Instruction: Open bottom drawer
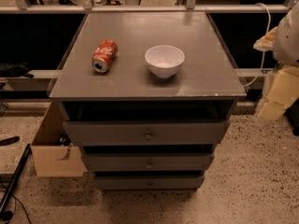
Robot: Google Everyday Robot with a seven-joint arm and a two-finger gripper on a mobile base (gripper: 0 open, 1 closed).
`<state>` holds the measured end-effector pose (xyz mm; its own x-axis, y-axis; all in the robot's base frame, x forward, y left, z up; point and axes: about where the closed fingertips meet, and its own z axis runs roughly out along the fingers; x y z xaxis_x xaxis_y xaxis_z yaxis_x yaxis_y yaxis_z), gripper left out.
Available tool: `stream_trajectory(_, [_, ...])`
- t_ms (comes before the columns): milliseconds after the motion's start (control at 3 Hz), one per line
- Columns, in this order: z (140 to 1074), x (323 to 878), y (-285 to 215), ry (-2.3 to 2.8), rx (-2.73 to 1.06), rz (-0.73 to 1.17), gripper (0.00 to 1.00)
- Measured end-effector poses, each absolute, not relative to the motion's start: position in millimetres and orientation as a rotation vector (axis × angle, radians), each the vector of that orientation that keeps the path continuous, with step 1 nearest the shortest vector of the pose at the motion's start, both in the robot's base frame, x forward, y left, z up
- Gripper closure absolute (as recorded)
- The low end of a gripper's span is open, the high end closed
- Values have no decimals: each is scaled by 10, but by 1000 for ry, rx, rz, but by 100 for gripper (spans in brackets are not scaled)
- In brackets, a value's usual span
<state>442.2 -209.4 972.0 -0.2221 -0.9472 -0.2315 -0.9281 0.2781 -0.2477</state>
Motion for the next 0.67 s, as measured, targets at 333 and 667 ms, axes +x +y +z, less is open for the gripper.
stream_trajectory(333, [9488,4379,-1968,2230,-1581,21,0])
stream_trajectory(667, [8946,4353,-1718,2210,-1397,203,0])
